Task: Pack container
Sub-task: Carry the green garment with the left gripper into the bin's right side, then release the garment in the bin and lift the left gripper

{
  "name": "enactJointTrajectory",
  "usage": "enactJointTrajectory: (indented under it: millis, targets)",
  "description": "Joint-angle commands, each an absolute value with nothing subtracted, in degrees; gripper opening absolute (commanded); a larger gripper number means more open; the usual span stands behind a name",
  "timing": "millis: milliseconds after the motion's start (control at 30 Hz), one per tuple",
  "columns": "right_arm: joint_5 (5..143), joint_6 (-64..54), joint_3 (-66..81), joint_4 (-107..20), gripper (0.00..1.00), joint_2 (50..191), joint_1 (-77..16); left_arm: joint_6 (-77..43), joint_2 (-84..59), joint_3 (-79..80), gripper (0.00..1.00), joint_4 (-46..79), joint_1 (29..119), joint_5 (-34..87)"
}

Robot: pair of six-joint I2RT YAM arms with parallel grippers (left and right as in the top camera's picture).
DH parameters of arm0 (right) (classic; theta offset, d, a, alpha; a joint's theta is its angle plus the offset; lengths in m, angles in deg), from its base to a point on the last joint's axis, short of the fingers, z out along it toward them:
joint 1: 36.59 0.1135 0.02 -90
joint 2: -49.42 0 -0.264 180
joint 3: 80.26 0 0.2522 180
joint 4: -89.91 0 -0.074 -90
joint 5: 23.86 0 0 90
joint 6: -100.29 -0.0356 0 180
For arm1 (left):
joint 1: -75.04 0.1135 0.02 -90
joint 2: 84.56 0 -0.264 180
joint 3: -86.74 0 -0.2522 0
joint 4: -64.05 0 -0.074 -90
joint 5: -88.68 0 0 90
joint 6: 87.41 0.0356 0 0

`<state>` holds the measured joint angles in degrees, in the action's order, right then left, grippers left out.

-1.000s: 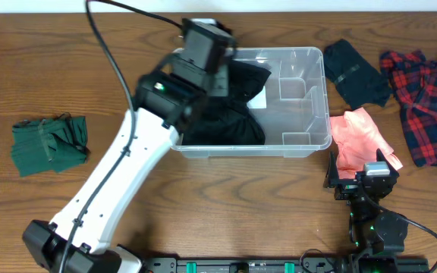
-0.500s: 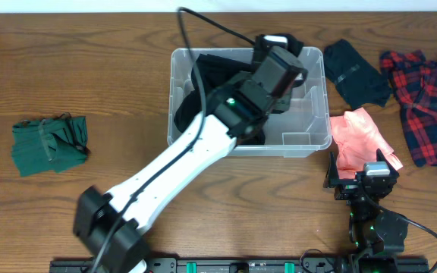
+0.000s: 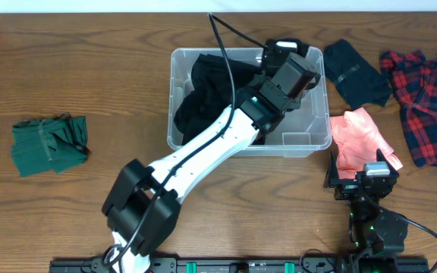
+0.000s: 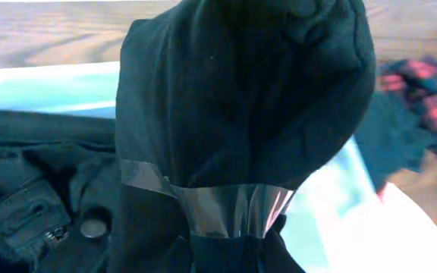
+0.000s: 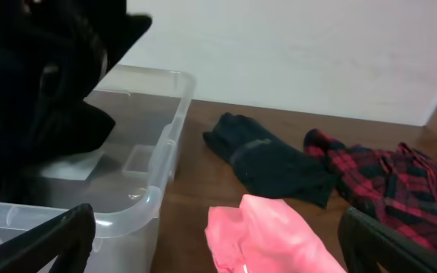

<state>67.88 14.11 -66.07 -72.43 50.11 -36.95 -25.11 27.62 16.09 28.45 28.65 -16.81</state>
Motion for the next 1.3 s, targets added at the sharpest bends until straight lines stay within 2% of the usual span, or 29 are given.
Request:
enactJointTrajectory:
  millis: [0, 400, 767, 1167, 1200, 1233, 1267]
  targets:
    - [68.08, 14.66, -66.18, -72.21, 0.99, 49.76, -37.03, -26.91, 30.13, 16.83, 0.06, 30.61, 28.65, -20.72]
    - [68.08, 14.66, -66.18, -72.21, 0.99, 49.76, -37.03, -26.91, 36.97, 16.83, 0.06, 34.17, 28.65, -23.34]
    - [68.08, 14.66, -66.18, -72.21, 0.99, 49.76, -37.03, -26.88, 37.06, 16.83, 0.07, 34.96, 28.67, -15.06]
    - [68.08, 14.66, -66.18, -72.23, 0.99, 49.76, -37.03, -26.86, 37.08, 16.83, 0.07, 33.26, 28.67, -14.16]
    - [68.08, 14.66, -66.18, -72.21, 0.99, 49.76, -37.03, -26.86, 37.08, 16.83, 0.12, 33.26, 28.67, -14.19]
    - [68.08, 14.66, -66.18, -72.21, 0.99, 49.76, -37.03, -26.86, 37.08, 16.83, 0.28, 33.28, 28.67, -14.19]
    - [68.08, 14.66, -66.18, -72.21, 0.99, 49.76, -37.03, -26.84, 37.08, 16.83, 0.49, 33.28, 28.67, -14.19]
